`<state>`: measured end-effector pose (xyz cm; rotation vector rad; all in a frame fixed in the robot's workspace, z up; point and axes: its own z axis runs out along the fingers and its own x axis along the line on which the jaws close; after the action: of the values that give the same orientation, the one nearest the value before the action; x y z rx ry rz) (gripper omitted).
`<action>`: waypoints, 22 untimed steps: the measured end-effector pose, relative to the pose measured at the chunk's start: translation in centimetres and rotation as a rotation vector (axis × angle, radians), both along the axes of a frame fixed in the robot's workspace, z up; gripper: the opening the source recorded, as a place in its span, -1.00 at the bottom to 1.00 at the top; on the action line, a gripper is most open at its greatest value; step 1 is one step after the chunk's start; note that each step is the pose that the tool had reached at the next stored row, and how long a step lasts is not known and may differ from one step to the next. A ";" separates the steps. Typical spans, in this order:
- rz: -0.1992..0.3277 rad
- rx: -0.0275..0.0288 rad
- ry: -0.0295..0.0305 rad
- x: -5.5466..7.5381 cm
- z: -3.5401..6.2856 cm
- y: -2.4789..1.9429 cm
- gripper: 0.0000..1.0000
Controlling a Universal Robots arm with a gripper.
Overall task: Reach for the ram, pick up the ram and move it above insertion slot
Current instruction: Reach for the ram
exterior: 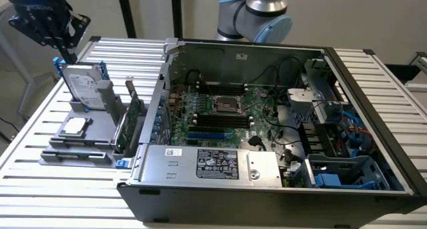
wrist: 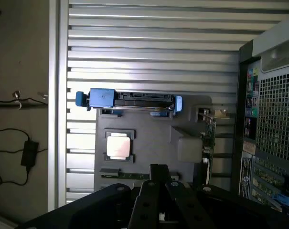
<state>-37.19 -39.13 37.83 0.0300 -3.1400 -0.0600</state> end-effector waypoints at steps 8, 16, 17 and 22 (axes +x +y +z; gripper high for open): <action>0.000 0.0000 0.0001 -0.1 0.00 -0.82 -0.79; 0.000 0.0000 0.0000 -1.3 -0.04 -4.35 -0.79; 0.000 0.0000 0.0001 -1.3 -0.04 -4.79 -0.79; 0.000 0.0000 0.0002 -1.3 -0.05 -7.06 -0.79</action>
<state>-38.49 -46.19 37.78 0.0299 -3.1398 -0.0600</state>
